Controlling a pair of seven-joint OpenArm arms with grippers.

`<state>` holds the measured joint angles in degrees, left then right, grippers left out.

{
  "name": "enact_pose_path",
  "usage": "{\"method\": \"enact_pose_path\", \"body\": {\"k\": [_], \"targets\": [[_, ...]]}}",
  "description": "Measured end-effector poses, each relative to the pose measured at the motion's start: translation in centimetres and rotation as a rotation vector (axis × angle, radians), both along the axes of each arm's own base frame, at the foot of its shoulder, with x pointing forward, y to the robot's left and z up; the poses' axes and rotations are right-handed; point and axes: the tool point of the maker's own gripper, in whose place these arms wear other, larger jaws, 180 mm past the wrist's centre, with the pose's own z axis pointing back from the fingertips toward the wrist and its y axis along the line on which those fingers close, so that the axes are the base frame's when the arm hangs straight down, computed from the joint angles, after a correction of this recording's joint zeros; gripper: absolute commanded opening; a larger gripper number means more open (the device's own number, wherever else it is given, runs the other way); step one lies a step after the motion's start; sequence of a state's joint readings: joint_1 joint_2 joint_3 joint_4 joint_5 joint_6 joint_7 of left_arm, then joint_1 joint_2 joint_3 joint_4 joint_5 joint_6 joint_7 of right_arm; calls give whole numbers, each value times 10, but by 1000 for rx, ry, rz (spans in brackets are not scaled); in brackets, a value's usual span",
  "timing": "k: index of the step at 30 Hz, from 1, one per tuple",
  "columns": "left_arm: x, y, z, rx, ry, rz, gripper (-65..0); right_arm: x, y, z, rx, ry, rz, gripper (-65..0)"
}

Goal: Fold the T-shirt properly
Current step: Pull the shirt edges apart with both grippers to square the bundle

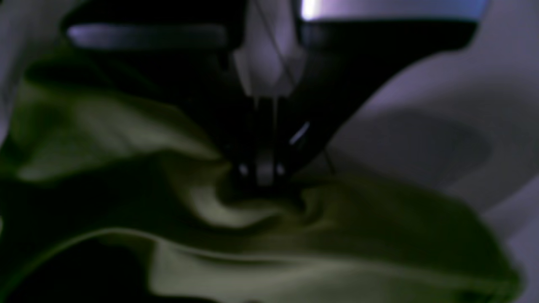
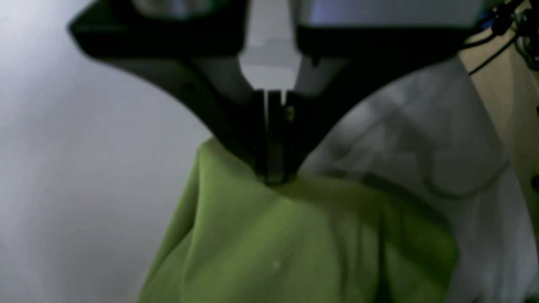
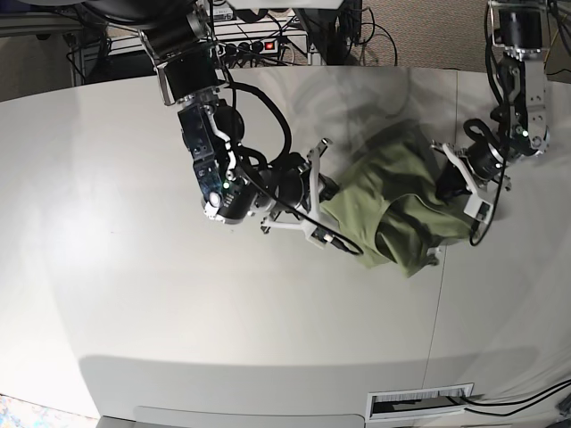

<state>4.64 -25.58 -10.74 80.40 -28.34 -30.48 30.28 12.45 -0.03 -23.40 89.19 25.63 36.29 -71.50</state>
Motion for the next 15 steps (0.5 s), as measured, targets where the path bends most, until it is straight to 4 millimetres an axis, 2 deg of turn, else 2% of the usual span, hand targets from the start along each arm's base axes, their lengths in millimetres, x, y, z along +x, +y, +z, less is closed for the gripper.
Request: {"method": "enact_pose_path", "body": {"k": [5, 8, 13, 15], "targets": [[15, 8, 1, -12, -16, -13, -650, -29, -9, -16, -9, 50, 1, -650], [27, 11, 1, -25, -21, -4, -650, -40, -6, -13, 21, 55, 8, -650], [42, 3, 1, -24, -19, -38, -650, -41, 0, -3, 62, 19, 3, -650], [42, -3, 2, -28, -21, -65, -650, -31, 3, 12, 104, -41, -10, -650]]}}
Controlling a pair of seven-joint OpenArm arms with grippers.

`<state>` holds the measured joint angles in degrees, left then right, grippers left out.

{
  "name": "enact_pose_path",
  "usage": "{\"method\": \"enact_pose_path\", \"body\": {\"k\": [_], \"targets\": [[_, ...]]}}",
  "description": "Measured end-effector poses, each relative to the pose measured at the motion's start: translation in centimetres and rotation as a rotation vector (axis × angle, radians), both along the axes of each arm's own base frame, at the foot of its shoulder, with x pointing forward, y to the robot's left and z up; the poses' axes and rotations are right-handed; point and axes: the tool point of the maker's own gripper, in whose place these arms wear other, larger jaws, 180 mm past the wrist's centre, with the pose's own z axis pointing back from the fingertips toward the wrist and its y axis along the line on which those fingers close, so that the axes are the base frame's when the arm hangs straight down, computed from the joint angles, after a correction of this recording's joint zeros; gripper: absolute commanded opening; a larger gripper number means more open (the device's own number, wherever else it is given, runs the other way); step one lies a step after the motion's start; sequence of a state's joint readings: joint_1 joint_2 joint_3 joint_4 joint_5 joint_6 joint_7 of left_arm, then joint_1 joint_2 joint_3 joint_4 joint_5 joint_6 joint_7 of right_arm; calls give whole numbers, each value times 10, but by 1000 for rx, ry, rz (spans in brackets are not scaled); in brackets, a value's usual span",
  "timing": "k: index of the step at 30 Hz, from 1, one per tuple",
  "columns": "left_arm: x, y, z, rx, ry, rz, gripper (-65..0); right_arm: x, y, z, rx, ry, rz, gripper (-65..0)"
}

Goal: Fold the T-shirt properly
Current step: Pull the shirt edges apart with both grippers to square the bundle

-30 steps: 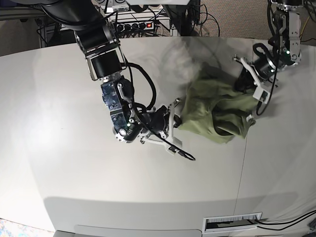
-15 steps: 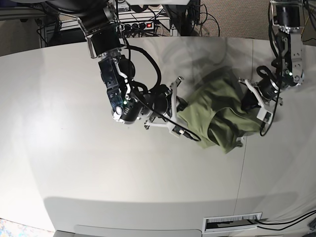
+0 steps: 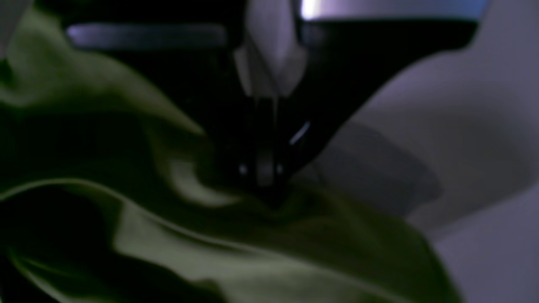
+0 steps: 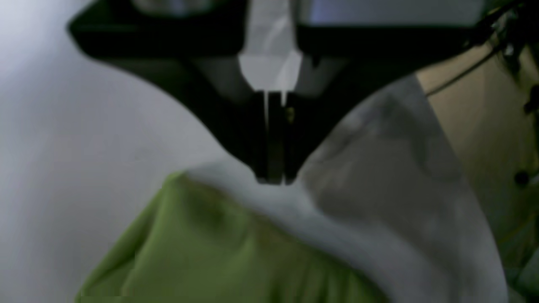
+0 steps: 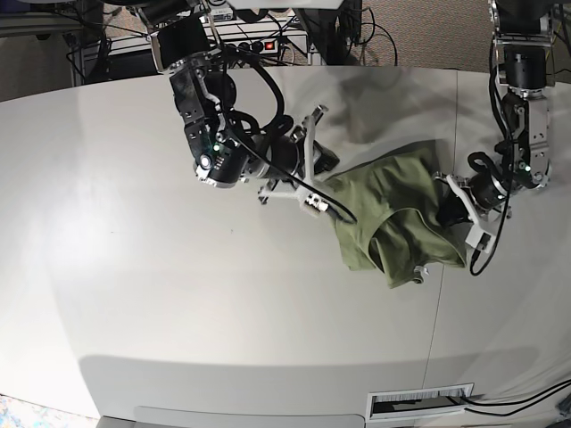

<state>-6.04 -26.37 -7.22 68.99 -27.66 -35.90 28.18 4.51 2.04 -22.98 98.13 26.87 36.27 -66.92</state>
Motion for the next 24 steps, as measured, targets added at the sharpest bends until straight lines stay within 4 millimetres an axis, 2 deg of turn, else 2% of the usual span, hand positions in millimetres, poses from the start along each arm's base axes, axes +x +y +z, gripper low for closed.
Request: {"method": "enact_pose_path", "body": {"k": [3, 8, 12, 14, 17, 21, 24], "targets": [[1, -4, 0, 2, 1, -14, -650, 24, -2, 19, 17, -119, -37, -650], [2, -17, -1, 13, -23, -56, -650, 38, -5, 27, 6, -163, -46, -650], [4, -36, -3, 52, -28, -137, -650, 61, 3, 50, 63, -241, -56, -650], [6, -47, -3, 64, -36, -176, -650, 72, 0, 47, 29, -249, -64, -650], [12, -57, -1, 105, -47, -223, -650, 79, -5, 32, -16, -231, -76, -650], [23, -47, 1, 168, -50, -206, -650, 99, -25, 35, 0, -233, -154, -650], [28, -25, 3, 238, -30, -192, -650, 104, -40, 35, -2, -201, -203, -650]]}}
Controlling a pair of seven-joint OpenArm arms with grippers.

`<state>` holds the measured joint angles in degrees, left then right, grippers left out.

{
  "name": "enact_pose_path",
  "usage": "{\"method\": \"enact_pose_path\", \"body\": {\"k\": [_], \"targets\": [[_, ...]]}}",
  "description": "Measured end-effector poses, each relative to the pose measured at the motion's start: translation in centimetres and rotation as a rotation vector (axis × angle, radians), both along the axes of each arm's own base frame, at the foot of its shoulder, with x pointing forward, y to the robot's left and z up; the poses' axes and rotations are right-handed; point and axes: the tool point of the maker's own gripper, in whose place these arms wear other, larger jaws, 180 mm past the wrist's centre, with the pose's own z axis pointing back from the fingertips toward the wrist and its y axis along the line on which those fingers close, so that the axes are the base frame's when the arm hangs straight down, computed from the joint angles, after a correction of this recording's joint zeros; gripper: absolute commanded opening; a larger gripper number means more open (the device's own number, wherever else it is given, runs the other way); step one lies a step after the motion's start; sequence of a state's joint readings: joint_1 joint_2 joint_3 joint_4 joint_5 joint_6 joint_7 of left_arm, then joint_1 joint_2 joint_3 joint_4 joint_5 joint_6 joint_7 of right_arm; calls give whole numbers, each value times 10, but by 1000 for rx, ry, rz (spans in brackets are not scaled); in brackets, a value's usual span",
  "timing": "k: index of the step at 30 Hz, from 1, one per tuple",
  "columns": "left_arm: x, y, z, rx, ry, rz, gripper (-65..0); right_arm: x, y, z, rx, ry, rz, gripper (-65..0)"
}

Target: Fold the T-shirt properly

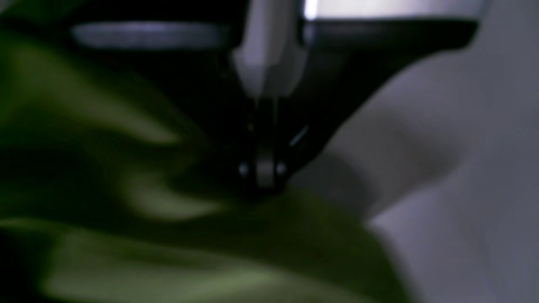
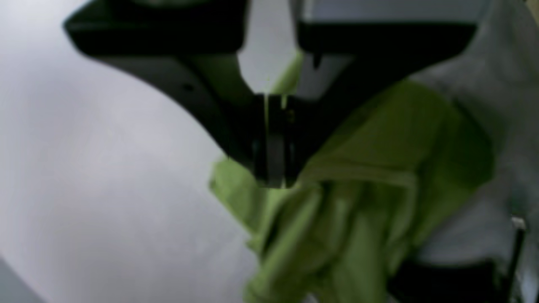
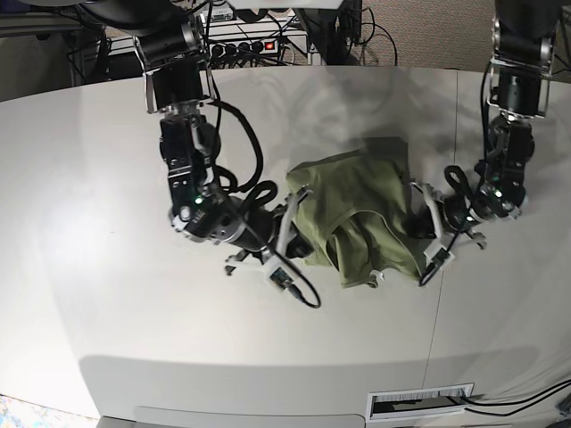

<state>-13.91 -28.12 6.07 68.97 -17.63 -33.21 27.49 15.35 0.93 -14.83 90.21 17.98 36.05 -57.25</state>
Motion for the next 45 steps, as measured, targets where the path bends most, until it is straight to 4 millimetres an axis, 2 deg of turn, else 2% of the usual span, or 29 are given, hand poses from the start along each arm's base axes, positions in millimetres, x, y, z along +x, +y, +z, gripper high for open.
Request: {"method": "enact_pose_path", "body": {"k": [3, 7, 10, 12, 16, 18, 21, 26, 29, 31, 34, 37, 40, 45], "targets": [[-4, 26, 3, 24, 38, 30, -650, 1, -15, -4, 5, 41, -46, -650], [-14, 47, 13, -66, 125, 89, -650, 9, -54, 3, -28, 54, -151, -650], [-22, 53, 21, -82, 176, 77, -650, 8, -75, 7, -48, 51, -193, -650], [-28, 52, 28, -77, 195, 47, -650, 0, -77, 6, -11, 66, -178, -650], [-41, 41, 40, -83, 177, -1, -650, -29, -100, -23, -76, 149, -180, -650], [-57, 39, 38, -76, 189, -11, -650, -40, -111, -26, -111, 151, -179, -650], [-81, 41, 38, -80, 191, 0, -650, -52, -117, -19, -115, 124, -161, -650], [-124, 64, 44, -98, 194, 91, -650, -90, -127, -29, -174, 152, -135, -650], [-148, 74, 55, -113, 177, 128, -650, -105, -124, -21, -171, 120, -111, -650], [-160, 79, 66, -147, 152, 168, -650, -121, -121, -26, -169, 143, -99, -650], [-187, 76, 73, -195, 146, 188, -650, -147, -119, -34, -181, 189, -83, -650], [-211, 75, 78, -242, 146, 246, -650, -158, -119, -28, -172, 179, -89, -650], [-233, 73, 77, -279, 165, 273, -650, -175, -134, -32, -193, 213, -132, -650], [-266, 63, 61, -324, 243, 334, -650, -198, -158, -36, -223, 258, -198, -650]]}}
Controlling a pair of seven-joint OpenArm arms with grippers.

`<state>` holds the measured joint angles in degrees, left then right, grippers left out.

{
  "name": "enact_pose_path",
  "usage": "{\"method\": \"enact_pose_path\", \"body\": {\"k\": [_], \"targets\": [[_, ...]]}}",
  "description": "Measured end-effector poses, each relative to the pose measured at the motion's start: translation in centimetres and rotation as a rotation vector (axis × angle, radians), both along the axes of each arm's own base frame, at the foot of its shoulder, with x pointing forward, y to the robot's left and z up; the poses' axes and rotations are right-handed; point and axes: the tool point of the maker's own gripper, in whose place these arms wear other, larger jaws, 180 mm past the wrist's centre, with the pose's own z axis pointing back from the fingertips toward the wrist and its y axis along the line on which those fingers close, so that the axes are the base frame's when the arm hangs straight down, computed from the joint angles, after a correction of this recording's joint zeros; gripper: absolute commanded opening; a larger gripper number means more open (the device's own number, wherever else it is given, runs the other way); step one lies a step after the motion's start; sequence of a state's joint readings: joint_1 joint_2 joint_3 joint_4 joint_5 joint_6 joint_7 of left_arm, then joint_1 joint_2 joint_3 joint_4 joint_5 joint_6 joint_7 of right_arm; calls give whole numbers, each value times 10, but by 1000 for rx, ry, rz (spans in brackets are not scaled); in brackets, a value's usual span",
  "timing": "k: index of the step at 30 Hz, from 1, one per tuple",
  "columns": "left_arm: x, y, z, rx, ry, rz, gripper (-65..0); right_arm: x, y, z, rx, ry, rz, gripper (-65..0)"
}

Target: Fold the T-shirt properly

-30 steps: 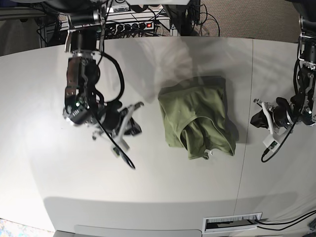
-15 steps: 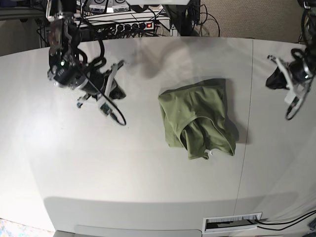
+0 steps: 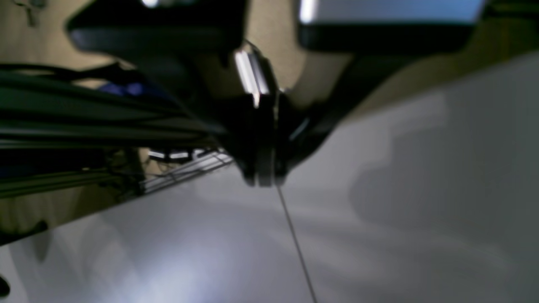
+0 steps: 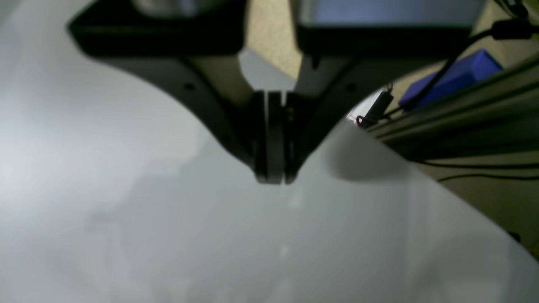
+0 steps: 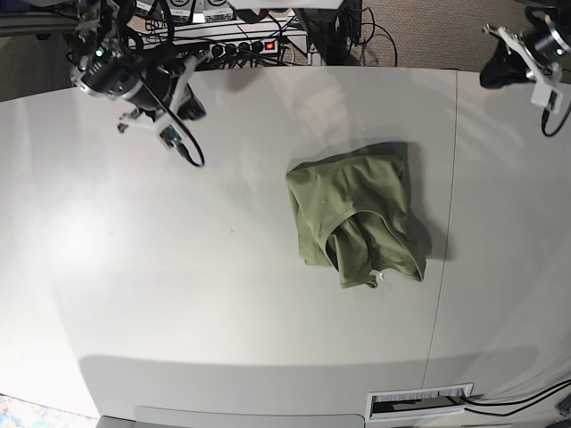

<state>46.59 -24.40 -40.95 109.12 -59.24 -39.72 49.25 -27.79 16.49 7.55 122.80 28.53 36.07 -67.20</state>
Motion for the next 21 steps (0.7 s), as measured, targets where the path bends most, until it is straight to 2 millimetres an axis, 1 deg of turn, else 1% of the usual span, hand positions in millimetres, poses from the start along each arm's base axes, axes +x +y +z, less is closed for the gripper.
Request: {"method": "enact_pose_path", "body": {"k": [3, 5, 8, 14, 16, 18, 21], "targets": [[-15, -6, -6, -25, 34, 29, -650, -23, -8, -5, -19, 52, -17, -650], [-29, -9, -10, -37, 69, 44, -650, -37, -7, -5, -22, 76, -13, -650], [-50, -12, -15, -49, 124, 61, -650, -68, -6, -11, -29, 154, -3, -650], [-84, -12, -19, -47, 215, 65, -650, -119, -5, -18, -34, 282, 5, -650], [-92, -12, -20, -48, 239, 68, -650, -138, -9, -21, -55, 330, 7, -650], [-99, -9, -24, -55, 260, 90, -650, -152, -12, -24, -71, 354, 6, -650], [-111, -6, -37, -91, 289, 173, -650, -170, -18, -31, -85, 373, -5, -650]]}}
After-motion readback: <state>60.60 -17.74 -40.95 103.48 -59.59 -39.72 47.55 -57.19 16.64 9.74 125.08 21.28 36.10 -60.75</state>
